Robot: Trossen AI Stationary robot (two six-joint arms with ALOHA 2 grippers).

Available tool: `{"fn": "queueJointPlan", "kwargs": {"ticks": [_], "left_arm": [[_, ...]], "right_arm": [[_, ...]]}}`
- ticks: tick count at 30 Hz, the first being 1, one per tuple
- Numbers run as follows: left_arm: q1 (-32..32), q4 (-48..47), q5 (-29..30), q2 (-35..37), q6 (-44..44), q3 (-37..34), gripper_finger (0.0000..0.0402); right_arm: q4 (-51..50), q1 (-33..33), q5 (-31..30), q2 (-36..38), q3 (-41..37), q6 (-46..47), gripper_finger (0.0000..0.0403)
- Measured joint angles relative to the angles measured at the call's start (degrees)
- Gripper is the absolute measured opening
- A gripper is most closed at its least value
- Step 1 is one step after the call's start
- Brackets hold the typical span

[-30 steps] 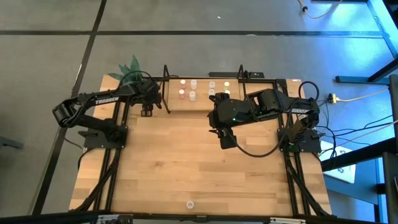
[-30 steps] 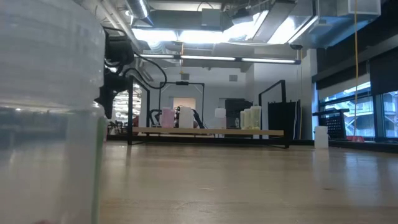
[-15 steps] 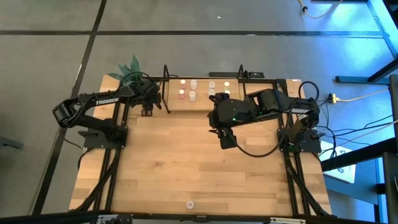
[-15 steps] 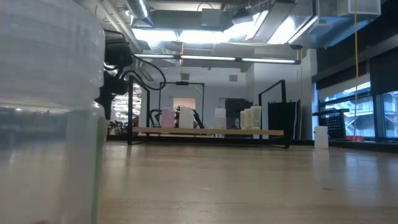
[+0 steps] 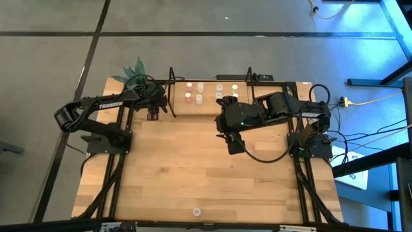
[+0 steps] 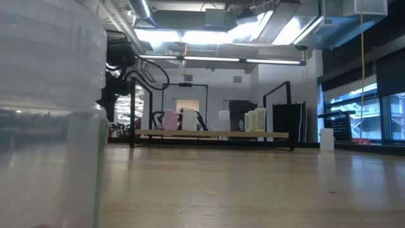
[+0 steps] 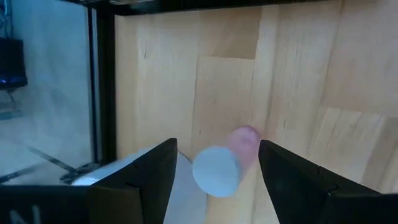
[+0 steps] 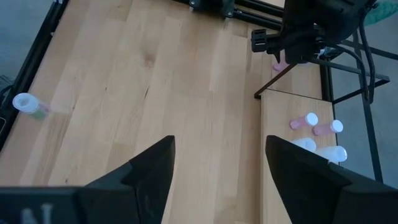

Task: Pick and place medicine bottles onto shelf by color
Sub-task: Put the pink pill bottle on the shelf aligned with the other pink pill bottles

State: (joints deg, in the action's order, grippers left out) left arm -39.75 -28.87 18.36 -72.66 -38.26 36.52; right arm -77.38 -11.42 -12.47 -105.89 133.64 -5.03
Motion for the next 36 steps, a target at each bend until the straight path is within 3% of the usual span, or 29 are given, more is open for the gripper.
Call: {"fn": "queueJointPlan", "kwargs": {"ticks": [11,36], "left_arm": [[-1.95,0.22,0.01,0.06,6.52,-2.70,0.0220],[-1.87,1.27,0.10,0.02,6.67,-2.72,0.0220]], "right_arm": [[0.00,-0.01,0.02,-0.01,-0.02,0.02,0.0252],[0.00,0.00,0.02,-0.02,-0.02,0.02,0.0252]]}}
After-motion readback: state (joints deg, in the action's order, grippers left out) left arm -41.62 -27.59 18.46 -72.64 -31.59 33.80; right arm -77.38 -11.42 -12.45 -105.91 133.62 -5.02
